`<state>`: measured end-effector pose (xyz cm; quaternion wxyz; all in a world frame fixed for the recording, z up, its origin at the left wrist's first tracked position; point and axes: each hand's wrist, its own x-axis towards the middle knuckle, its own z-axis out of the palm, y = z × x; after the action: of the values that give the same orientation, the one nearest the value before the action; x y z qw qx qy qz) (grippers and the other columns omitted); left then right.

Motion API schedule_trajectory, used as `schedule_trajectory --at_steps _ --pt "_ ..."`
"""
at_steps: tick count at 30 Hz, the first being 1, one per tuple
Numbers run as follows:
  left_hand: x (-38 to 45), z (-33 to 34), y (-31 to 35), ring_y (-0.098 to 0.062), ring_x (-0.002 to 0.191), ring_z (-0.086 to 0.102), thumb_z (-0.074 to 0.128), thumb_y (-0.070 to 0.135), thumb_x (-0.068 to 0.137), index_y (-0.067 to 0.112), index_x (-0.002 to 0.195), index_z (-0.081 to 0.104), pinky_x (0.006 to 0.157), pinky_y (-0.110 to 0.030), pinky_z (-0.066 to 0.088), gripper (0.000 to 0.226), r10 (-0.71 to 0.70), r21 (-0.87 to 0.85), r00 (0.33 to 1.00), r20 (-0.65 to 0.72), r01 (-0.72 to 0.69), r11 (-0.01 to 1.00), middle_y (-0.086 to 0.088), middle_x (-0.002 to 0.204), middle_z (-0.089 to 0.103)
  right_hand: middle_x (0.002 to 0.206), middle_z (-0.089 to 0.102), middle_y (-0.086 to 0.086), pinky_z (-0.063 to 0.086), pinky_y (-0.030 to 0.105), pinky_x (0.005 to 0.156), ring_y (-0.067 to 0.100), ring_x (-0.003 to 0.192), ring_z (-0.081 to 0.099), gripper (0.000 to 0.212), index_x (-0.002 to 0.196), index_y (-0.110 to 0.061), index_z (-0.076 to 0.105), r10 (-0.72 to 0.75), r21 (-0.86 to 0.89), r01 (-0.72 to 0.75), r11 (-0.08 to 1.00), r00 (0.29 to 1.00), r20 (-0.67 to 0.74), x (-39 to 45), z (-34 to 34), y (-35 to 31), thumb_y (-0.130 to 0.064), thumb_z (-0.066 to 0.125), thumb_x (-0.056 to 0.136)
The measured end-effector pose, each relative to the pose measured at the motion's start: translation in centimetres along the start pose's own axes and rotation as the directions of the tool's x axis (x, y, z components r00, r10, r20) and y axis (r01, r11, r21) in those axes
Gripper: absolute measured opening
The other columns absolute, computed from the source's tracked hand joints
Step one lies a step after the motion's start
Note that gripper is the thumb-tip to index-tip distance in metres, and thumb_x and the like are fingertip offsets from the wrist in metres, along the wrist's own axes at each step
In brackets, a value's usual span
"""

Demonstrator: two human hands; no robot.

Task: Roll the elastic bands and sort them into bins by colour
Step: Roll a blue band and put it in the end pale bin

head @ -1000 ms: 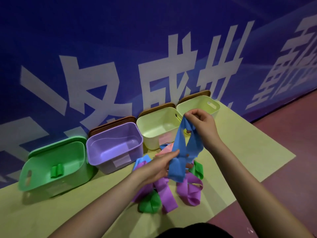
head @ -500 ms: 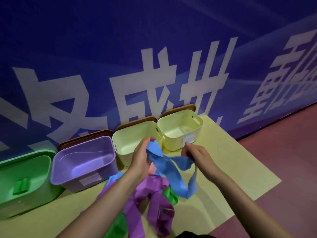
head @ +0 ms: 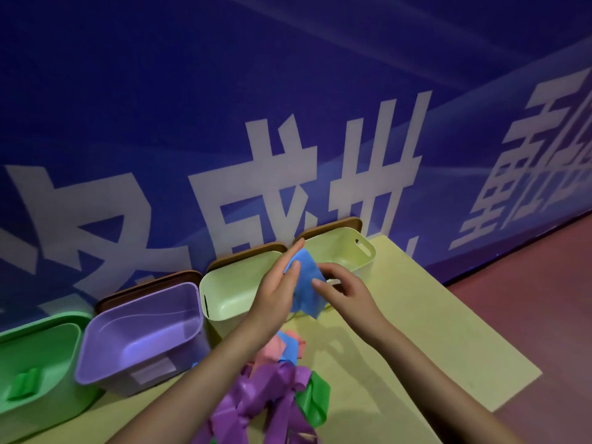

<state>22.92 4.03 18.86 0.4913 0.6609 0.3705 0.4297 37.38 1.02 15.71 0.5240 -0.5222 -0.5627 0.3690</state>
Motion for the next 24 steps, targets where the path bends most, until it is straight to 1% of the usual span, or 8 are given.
schedule_trajectory --at_steps 6,8,11,13,15,18,21,24 --pt "1.8 -1.3 0.3 0.006 0.111 0.053 0.042 0.014 0.1 0.017 0.123 0.057 0.093 -0.003 0.033 0.027 0.104 0.181 0.992 -0.078 -0.088 0.98 0.012 0.119 0.057 0.076 0.062 -0.01 0.046 0.018 0.068 0.004 0.07 0.055 0.013 0.089 -0.007 0.063 -0.047 0.142 0.048 0.989 0.999 -0.008 2.5 0.7 -0.2 0.005 0.066 0.083" --pt "2.2 -2.1 0.1 0.003 0.095 0.055 0.046 0.011 0.099 0.012 0.104 0.064 0.083 -0.002 0.034 0.019 0.074 0.28 0.986 -0.148 -0.03 0.96 0.009 0.103 0.059 0.069 0.057 -0.004 0.043 0.016 0.063 0.005 0.064 0.052 0.015 0.08 -0.007 0.059 -0.028 0.207 0.023 0.978 0.999 0.022 3.0 1.4 -0.2 0.006 0.064 0.084" --pt "2.3 -3.0 0.0 0.0 0.057 0.04 0.05 0.018 0.098 0.015 0.067 0.048 0.06 -0.015 0.034 0.031 -0.02 0.307 0.973 -0.229 0.091 0.947 0.007 0.067 0.043 0.067 0.053 -0.002 0.041 0.016 0.061 0.006 0.062 0.049 0.018 0.077 -0.01 0.057 -0.006 0.254 -0.013 0.967 0.997 0.071 3.4 2.6 0.3 0.004 0.064 0.086" --pt "1.9 -3.2 0.0 0.0 0.053 0.034 0.05 0.022 0.098 0.013 0.064 0.046 0.055 -0.019 0.03 0.035 -0.108 0.222 0.963 -0.249 0.165 0.961 0.004 0.061 0.037 0.066 0.051 -0.003 0.04 0.015 0.061 0.006 0.062 0.048 0.017 0.077 -0.01 0.056 0.016 0.295 -0.039 0.955 0.997 0.079 3.4 3.2 0.7 0.001 0.064 0.087" --pt "1.7 -3.2 0.0 -0.006 0.067 0.05 0.049 0.025 0.099 0.006 0.078 0.065 0.068 -0.025 0.04 0.032 -0.192 0.05 0.951 -0.244 0.21 0.976 -0.001 0.068 0.055 0.062 0.049 -0.004 0.038 0.015 0.059 0.005 0.06 0.047 0.017 0.078 -0.011 0.054 0.051 0.346 -0.073 0.936 0.996 0.072 3.2 3.5 1.2 0.0 0.064 0.088" --pt "1.6 -2.6 0.9 -0.014 0.082 0.06 0.049 0.027 0.099 0.013 0.094 0.07 0.083 -0.036 0.047 0.026 -0.267 -0.151 0.929 -0.254 0.235 0.96 0.006 0.08 0.069 0.062 0.048 0.004 0.036 0.019 0.059 0.011 0.061 0.045 0.018 0.081 -0.01 0.052 0.078 0.39 -0.111 0.914 0.992 0.101 2.7 3.7 2.1 -0.01 0.07 0.085" --pt "1.8 -2.3 2.0 -0.015 0.097 0.064 0.045 0.023 0.1 0.015 0.101 0.07 0.094 -0.035 0.047 0.026 -0.271 -0.294 0.929 -0.252 0.193 0.936 -0.001 0.1 0.072 0.083 0.066 0.012 0.048 0.024 0.069 0.016 0.076 0.061 0.024 0.095 0.0 0.061 0.123 0.289 -0.177 0.941 0.973 0.198 2.2 3.9 3.7 -0.018 0.071 0.082" --pt "2.5 -3.0 3.3 -0.01 0.088 0.065 0.04 0.02 0.102 0.015 0.101 0.069 0.084 -0.027 0.05 0.03 -0.236 -0.384 0.926 -0.296 0.111 0.917 0.002 0.094 0.073 0.084 0.069 0.002 0.051 0.023 0.069 0.008 0.075 0.065 0.007 0.095 -0.005 0.066 0.197 0.133 -0.248 0.96 0.929 0.312 1.5 3.7 5.6 -0.007 0.066 0.089"
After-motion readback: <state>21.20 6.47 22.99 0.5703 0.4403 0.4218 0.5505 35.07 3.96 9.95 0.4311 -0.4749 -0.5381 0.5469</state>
